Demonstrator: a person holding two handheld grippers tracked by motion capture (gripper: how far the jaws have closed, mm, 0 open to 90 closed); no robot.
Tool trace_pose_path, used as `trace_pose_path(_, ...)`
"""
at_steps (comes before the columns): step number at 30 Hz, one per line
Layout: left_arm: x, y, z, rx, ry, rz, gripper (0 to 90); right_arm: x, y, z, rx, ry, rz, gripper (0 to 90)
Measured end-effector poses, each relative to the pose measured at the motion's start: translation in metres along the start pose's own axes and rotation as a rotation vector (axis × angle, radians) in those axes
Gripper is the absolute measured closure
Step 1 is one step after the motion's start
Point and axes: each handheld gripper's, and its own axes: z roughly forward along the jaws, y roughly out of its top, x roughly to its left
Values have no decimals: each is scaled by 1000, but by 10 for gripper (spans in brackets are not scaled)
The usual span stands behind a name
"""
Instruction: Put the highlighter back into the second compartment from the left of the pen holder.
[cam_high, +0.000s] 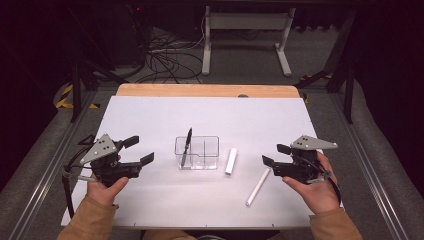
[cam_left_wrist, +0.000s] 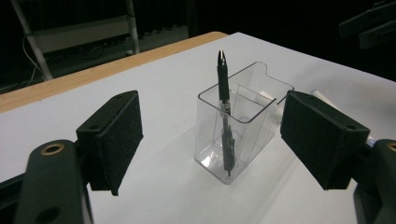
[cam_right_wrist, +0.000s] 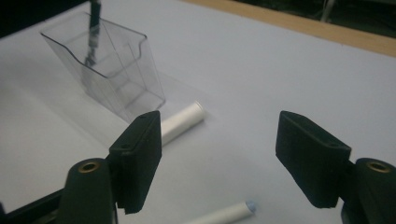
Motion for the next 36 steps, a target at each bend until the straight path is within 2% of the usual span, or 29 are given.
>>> trace_pose_path(5, 1, -1, 0, 0, 2, -4, 216, 1, 4, 5, 83, -41, 2, 322)
trace_pose_path(13, 3, -2, -1, 5, 4, -1, 216, 3, 11, 13, 183, -76, 57, 321)
trace_pose_path(18, 3, -2, -1, 4, 4, -5, 216, 6, 14, 18, 230, -81, 112, 360)
trace_pose_path(21, 3, -2, -1, 4, 4, -6, 216, 6, 15, 21, 269, -64, 170, 356)
trace_pose_path(22, 2, -2, -1, 2, 2, -19, 216, 6, 16, 22, 273, -65, 176, 356)
trace_pose_path(24, 2, -2, -1, 1, 3, -18, 216, 7, 16, 22, 269, -74, 164, 349)
trace_pose_path(27, 3, -2, -2, -1, 4, -11, 215, 7, 16, 23, 282, -70, 189, 347)
trace_pose_path(30, 3, -2, -2, -1, 5, -9, 215, 6, 16, 24, 295, -85, 191, 355)
trace_pose_path(34, 3, -2, -2, -1, 7, -6, 215, 5, 17, 25, 313, -90, 240, 353)
trace_pose_path(36, 3, -2, -2, -1, 4, -10, 214, 5, 17, 27, 345, -90, 297, 340)
